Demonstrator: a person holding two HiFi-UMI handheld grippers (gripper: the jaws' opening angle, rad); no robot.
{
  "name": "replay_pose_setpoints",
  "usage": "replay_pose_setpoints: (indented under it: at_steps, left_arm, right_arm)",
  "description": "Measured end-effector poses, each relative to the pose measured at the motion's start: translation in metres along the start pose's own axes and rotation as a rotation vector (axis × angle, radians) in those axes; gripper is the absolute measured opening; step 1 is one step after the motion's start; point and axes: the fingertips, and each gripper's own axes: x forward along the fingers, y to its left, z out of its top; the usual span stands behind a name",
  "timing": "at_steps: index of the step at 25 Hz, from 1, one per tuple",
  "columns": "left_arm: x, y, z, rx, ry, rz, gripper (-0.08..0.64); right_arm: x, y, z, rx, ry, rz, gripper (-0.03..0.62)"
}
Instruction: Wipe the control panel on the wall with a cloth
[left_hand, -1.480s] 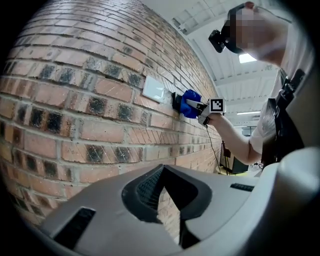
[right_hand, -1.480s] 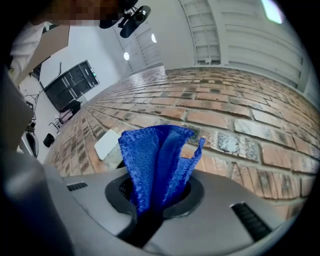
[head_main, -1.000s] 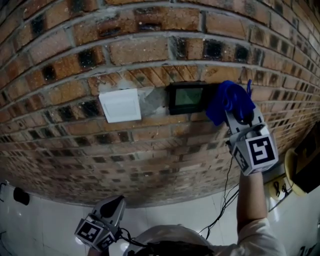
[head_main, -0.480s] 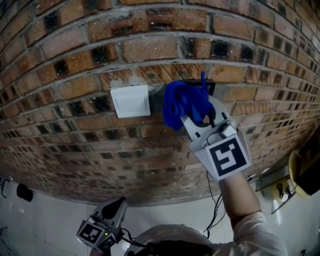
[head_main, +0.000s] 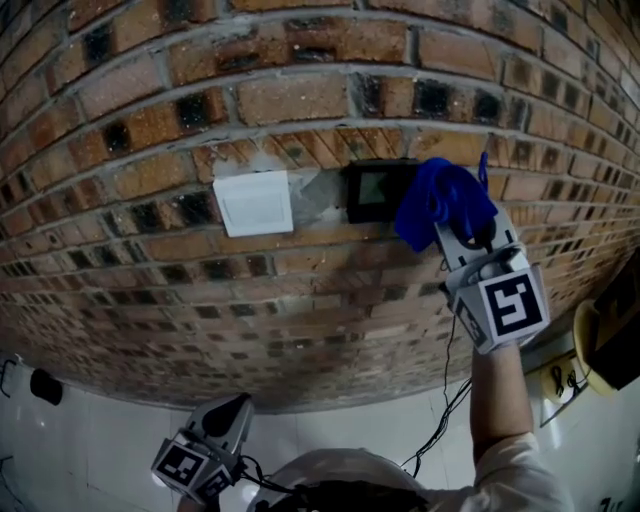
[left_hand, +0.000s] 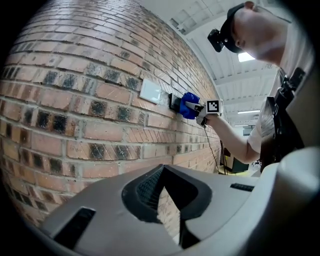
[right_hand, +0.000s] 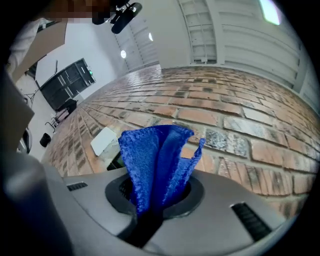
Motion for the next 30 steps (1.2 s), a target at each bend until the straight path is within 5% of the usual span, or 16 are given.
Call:
replay_pose_setpoints:
  at_steps: [9, 20, 30]
  left_arm:
    - [0.010, -0.006, -0.001, 0.006, 0.009, -0.027, 0.003]
    - [-0.001, -0.005, -0.001, 0.001, 0.002, -0.008, 0.003]
    - [-0.004, -0.003, -0.005, -0.013, 0.007, 0.016, 0.003]
  right_arm:
    - [-0.014, -0.045, -0.036, 0.011, 0.077, -0.096, 0.089]
    - [0.024, 0.075, 0.030, 0.008, -0.041, 0.153, 0.089]
    - [0.023, 0.052, 0.018, 0.050, -0.028, 0.097, 0.089]
